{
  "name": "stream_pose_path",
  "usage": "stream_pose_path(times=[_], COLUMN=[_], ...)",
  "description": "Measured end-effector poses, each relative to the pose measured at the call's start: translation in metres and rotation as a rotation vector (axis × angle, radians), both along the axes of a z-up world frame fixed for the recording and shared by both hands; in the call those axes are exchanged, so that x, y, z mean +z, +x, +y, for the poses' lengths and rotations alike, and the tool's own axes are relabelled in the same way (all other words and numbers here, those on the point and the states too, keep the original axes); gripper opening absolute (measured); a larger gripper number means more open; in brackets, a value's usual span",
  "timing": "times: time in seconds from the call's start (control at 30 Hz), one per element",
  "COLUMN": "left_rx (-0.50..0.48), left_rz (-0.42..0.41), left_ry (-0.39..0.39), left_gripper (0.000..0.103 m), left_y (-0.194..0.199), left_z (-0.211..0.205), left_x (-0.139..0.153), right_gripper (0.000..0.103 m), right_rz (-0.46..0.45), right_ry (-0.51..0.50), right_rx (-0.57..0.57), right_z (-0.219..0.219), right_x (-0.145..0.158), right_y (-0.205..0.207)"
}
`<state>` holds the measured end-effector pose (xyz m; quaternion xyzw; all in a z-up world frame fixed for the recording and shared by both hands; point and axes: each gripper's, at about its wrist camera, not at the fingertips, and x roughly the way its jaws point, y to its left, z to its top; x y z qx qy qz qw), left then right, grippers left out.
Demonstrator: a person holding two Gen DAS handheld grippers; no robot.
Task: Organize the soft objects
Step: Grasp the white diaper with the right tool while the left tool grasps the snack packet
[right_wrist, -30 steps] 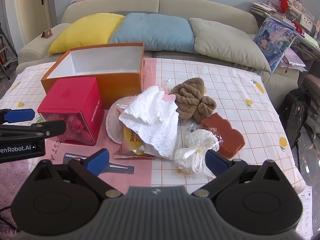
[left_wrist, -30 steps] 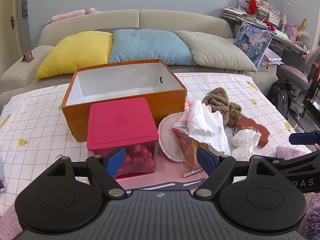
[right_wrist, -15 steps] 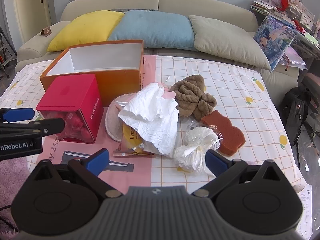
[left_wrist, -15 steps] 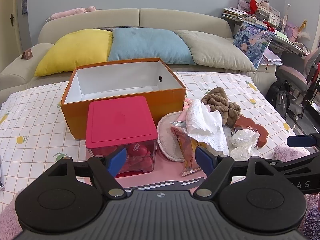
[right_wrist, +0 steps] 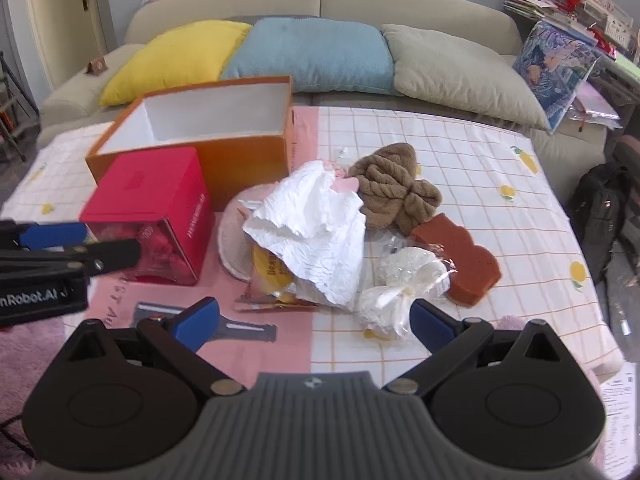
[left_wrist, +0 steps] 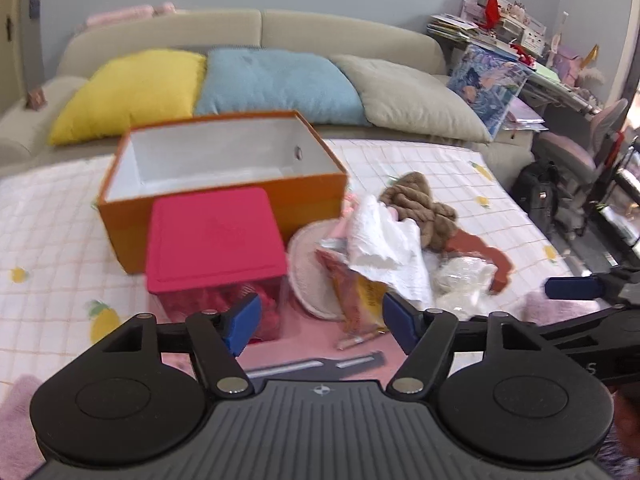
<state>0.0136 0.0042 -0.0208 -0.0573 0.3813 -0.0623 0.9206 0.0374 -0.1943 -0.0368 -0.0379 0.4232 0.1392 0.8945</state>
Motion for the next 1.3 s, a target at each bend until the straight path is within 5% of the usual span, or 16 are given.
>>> stream_pose_path(times=[0.13, 0.2, 0.27, 0.4, 0.47, 0.53, 0.63, 0.9, 1.23, 1.3], left_rx=[-0.061, -0.085, -0.099, -0.136, -0.140, -0.137, -0.130, -0.161, -0.202, -0.212], left_rz=[-0.001, 0.012, 0.026, 0.063, 0.083, 0.095, 0.100, 0.104, 0.197, 0.199], left_ry=[-0.048, -0.077, -0.100, -0.024, 0.013, 0.020, 0.035, 0.072, 0.053, 0.040], left_gripper=[0.053, 0.049, 0.049, 0.048, 0.048, 0.048, 0.032, 0.029, 0.017, 0.017], left_y=[0.010, 0.019, 0.029, 0.049, 0.057, 0.064, 0.074, 0.100, 0.126, 0.127], left_z=[-0.001, -0.002, -0.004, -0.015, -0.020, -0.023, -0.027, -0.037, -0.054, -0.056], left_x=[0.001, -0.001, -0.004, -0.017, -0.024, -0.028, -0.030, -0.036, -0.066, -0.068], right_gripper=[0.090, 0.069, 0.064, 0.064, 0.073, 0.081, 0.082, 0.097, 0.099, 0.087], right_rz=[0.026, 0.039, 0.043, 0.070, 0.092, 0.100, 0.119, 0.256, 0.360, 0.363], right_ry=[0.027, 0.021, 0.004, 0.064, 0.107, 0.139, 0.158, 0.320, 0.350, 0.374], right_rx=[-0.017, -0.025, -0.025, -0.037, -0.053, -0.065, -0.065, -0.122, -0.143, -0.132], right_z=[-0.008, -0.012, -0.015, -0.021, -0.021, -0.018, -0.010, -0.013, -0.004, -0.005], right_x=[-0.002, -0.006, -0.010, -0.018, -0.021, -0.026, -0.036, -0.071, -0.108, -0.110], right_y=[0.013, 0.020, 0.028, 0.048, 0.061, 0.074, 0.092, 0.148, 0.184, 0.183])
